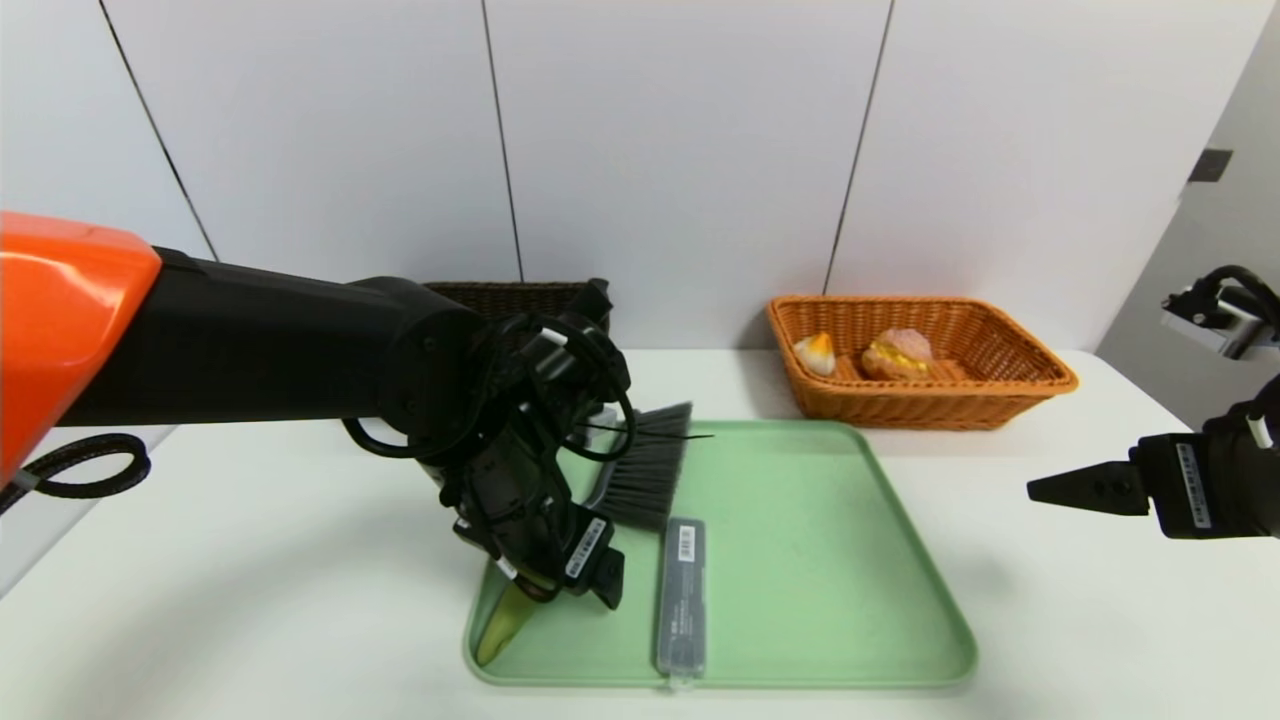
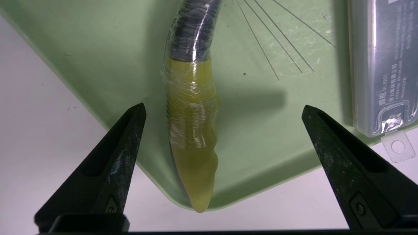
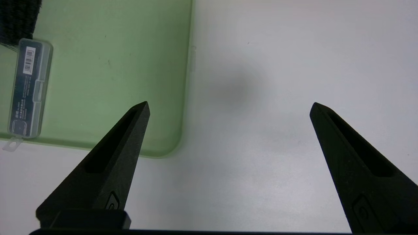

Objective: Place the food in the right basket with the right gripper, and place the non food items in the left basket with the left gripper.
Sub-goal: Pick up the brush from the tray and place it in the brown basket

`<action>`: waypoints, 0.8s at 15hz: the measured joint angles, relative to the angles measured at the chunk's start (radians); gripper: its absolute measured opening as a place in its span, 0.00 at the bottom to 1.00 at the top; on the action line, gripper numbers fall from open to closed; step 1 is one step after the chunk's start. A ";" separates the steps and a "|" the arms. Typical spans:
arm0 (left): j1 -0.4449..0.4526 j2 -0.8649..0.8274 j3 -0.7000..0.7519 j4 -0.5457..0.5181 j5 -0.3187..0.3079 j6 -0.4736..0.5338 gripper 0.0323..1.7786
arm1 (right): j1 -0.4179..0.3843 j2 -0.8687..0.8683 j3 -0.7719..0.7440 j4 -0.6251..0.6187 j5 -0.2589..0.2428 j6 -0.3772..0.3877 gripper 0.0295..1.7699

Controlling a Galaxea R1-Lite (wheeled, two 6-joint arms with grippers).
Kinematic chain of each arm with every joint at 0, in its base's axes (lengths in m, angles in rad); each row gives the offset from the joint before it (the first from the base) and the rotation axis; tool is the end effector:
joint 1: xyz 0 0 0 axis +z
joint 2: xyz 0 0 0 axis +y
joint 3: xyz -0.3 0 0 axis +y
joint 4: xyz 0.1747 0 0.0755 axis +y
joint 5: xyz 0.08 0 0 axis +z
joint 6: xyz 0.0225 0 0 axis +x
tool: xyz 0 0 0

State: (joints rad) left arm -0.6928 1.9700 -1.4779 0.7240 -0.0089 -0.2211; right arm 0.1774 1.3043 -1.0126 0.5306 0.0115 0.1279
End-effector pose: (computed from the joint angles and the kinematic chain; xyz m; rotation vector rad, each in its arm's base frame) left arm 0.2629 -0.2185 0.1643 0.2271 1.2199 -0.4763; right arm 0.1769 0.0320 0.2364 0.0521 0.8303 0.1253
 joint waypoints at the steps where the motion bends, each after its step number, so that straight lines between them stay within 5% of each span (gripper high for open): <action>1: 0.000 0.003 -0.003 0.000 0.000 0.002 0.95 | 0.000 0.000 0.003 -0.001 0.000 0.000 0.96; 12: 0.022 0.006 -0.030 0.071 0.001 0.076 0.95 | 0.001 -0.004 0.022 0.002 -0.001 0.000 0.96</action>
State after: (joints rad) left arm -0.6711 1.9757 -1.5077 0.7951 -0.0077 -0.1455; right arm 0.1789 1.2998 -0.9909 0.5323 0.0104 0.1283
